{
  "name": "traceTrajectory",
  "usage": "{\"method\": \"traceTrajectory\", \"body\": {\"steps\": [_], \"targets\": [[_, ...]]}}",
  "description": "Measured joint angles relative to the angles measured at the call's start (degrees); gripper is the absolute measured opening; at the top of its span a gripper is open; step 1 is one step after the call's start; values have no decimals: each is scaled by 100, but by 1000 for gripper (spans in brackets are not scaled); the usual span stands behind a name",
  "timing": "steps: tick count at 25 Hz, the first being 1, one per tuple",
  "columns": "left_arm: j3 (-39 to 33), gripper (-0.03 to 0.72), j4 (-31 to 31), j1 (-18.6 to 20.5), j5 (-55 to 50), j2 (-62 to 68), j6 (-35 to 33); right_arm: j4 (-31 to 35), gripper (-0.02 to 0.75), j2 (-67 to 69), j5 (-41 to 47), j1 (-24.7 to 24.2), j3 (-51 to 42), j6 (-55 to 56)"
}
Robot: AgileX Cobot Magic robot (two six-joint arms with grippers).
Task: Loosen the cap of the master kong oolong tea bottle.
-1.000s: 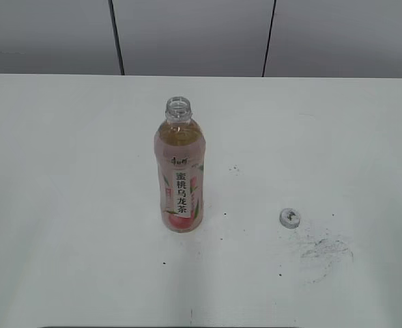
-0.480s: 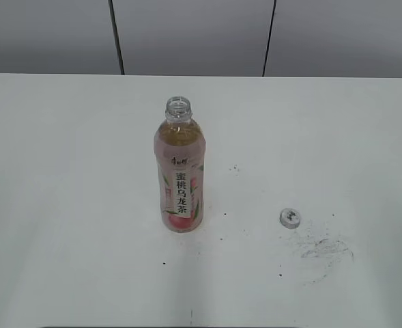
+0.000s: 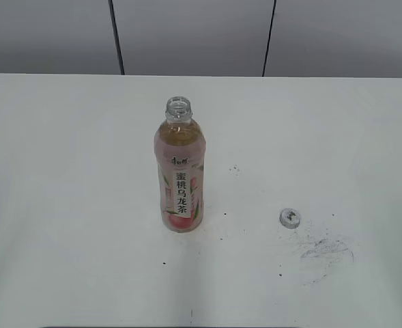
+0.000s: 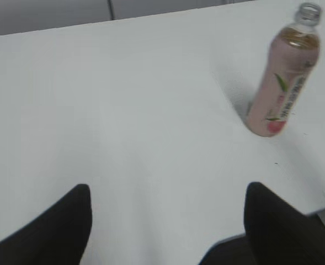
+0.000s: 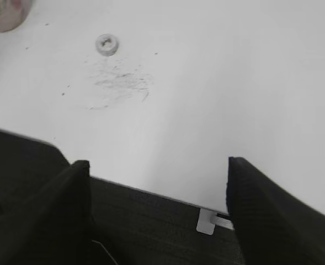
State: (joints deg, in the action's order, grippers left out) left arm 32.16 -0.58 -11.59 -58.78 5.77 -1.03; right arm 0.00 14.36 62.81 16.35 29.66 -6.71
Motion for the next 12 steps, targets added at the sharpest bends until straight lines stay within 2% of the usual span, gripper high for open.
{"method": "traceTrajectory", "body": {"steps": [3, 5, 12], "targets": [[0, 509, 4, 763, 2, -142, -5, 0, 574, -385, 0, -535, -5, 0], [0, 510, 4, 1084, 2, -303, -5, 0, 574, -706, 0, -764, -5, 0], [0, 510, 4, 1198, 0, -609, -5, 0, 574, -1461, 0, -951, -5, 0]]}}
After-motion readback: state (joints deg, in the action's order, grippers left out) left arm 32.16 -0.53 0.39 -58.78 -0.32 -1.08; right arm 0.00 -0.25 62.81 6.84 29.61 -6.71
